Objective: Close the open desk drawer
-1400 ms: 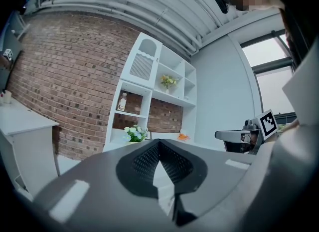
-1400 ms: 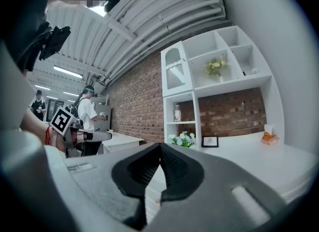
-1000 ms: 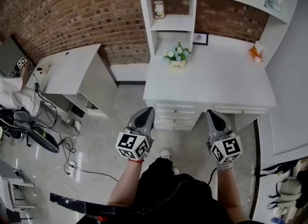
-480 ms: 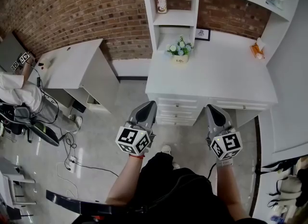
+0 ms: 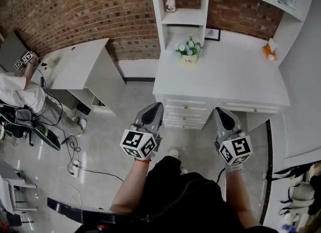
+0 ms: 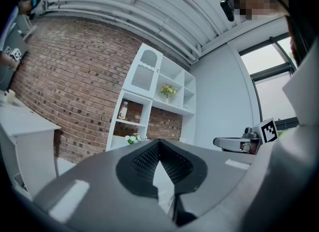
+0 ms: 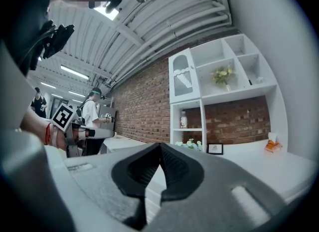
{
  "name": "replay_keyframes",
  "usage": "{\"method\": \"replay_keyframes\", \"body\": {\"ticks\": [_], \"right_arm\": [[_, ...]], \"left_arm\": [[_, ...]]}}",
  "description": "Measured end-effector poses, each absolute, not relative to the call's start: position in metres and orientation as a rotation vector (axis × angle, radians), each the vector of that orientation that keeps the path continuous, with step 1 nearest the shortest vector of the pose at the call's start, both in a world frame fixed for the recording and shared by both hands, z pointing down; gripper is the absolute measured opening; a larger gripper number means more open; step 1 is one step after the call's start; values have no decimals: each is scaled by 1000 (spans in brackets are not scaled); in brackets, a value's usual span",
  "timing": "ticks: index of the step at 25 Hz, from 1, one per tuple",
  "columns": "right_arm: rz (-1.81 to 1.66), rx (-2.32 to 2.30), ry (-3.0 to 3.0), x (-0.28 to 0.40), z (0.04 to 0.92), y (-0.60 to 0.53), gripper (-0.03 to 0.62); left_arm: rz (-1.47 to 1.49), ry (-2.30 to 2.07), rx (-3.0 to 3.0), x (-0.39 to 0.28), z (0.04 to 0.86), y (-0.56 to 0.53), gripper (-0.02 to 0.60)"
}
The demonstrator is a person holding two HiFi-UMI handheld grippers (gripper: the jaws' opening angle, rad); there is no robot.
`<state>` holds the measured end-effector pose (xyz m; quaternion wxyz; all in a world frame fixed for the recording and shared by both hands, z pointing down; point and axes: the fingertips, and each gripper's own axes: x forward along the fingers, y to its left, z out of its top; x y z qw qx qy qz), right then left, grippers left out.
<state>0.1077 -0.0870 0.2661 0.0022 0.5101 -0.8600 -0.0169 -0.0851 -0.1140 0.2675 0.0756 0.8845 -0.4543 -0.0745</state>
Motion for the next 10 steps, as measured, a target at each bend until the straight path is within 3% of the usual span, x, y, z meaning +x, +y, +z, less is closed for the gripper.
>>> {"method": "replay_keyframes", "body": {"ticks": [10], "right_arm": [[-74,1590,-2719,110,261,-88,-2]], "left_arm": [[-224,-1382,2652,-85,263,-114,3]]}}
